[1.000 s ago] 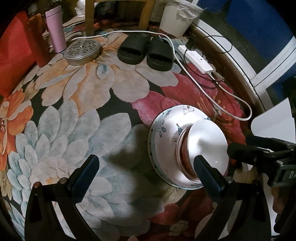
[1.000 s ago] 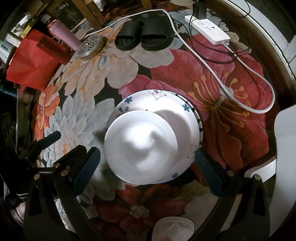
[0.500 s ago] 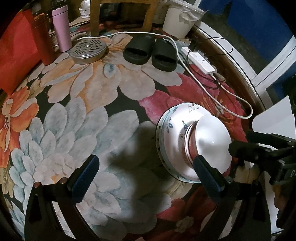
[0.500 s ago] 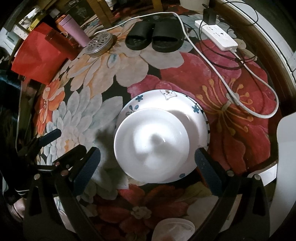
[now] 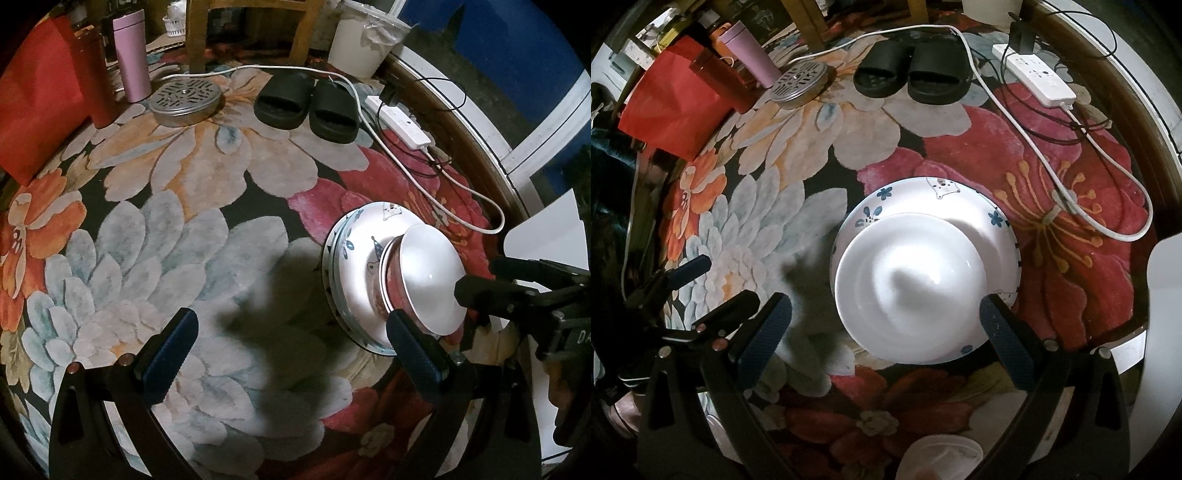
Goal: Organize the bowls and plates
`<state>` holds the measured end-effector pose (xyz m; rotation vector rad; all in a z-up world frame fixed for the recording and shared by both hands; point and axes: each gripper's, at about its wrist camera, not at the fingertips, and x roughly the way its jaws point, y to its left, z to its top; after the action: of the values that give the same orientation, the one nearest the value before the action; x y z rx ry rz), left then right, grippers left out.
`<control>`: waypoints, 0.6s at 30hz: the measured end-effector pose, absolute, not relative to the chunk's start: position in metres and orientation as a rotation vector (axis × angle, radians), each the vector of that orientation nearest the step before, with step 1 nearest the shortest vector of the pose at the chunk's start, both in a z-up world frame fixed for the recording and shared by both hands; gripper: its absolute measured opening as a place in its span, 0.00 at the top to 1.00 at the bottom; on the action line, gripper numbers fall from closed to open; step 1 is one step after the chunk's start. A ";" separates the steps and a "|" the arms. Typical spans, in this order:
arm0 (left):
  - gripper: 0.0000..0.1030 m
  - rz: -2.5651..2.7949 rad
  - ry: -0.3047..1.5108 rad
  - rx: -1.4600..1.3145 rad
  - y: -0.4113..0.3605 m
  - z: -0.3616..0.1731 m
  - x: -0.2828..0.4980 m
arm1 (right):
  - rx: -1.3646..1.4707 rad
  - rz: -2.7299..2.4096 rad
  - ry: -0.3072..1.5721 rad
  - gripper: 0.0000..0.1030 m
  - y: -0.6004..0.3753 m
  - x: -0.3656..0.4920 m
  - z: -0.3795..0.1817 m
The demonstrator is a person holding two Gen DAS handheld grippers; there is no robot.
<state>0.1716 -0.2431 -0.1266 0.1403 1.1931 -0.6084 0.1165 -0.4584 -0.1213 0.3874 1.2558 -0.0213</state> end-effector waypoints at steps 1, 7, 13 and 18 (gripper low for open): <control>0.01 -0.608 1.193 0.140 -0.243 -0.126 0.171 | 0.382 -0.020 1.254 0.01 -0.457 0.117 -0.121; 0.01 -0.602 1.192 0.143 -0.235 -0.124 0.168 | 0.373 -0.006 1.249 0.01 -0.449 0.117 -0.120; 0.01 -0.571 1.203 0.146 -0.228 -0.124 0.166 | 0.364 0.017 1.241 0.01 -0.442 0.118 -0.119; 0.01 -0.518 1.204 0.148 -0.218 -0.123 0.165 | 0.355 0.028 1.238 0.01 -0.436 0.118 -0.118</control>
<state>0.1650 -0.2182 -0.1234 0.1485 1.2037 -0.5177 0.1180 -0.4364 -0.1182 0.3554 1.2375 0.0278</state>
